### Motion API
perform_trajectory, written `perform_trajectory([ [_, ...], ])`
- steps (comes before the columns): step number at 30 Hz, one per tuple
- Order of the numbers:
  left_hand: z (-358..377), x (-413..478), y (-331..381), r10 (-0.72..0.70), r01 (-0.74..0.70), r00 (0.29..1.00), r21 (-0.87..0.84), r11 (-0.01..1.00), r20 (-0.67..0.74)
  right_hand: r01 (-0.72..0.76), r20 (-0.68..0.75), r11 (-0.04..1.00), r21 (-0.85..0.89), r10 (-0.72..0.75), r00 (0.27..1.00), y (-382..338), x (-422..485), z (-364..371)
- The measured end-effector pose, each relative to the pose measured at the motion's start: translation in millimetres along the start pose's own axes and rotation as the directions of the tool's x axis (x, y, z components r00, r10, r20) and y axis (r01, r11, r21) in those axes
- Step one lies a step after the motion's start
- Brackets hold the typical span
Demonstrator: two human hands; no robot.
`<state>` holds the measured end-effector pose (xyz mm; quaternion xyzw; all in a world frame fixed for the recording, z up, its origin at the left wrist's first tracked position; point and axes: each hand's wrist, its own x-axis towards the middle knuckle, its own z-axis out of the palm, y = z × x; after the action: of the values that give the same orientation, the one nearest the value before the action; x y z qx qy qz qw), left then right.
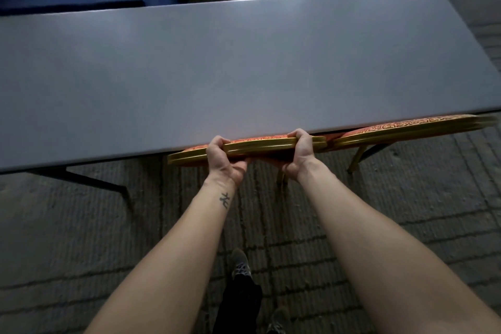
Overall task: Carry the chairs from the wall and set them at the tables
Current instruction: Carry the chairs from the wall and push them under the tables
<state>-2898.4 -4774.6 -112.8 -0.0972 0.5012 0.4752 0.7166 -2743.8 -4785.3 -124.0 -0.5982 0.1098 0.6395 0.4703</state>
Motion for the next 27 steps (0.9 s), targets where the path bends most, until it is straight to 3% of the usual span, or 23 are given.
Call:
perform_trajectory([
  [6,-4.3,-2.1,2.7,-0.037,0.037,0.997,-0.001,0.999,0.063,0.002,0.036,1.000,0.010,-0.002,0.999,4.1,-1.0,1.4],
  [11,-27.5,-8.7,5.9,-0.087,0.057,0.988,0.226,0.973,0.125,0.038,0.026,0.999,-0.014,-0.037,0.999,17.2,-26.1,1.1],
  [16,-39.9,-36.7,4.0,-0.156,0.117,0.960,0.175,0.978,0.230,0.092,0.042,0.995,-0.048,-0.090,0.995,34.6,-68.0,-0.2],
  [23,-5.2,-129.5,-39.2,-0.227,0.194,0.920,0.132,0.972,0.319,0.247,0.033,0.960,0.129,-0.253,0.967,15.4,-133.8,-50.6],
  [27,40.0,-155.9,-75.5,-0.289,0.170,0.857,0.294,0.941,0.427,0.344,-0.012,0.906,0.245,-0.352,0.936,-23.2,-164.9,-97.6],
])
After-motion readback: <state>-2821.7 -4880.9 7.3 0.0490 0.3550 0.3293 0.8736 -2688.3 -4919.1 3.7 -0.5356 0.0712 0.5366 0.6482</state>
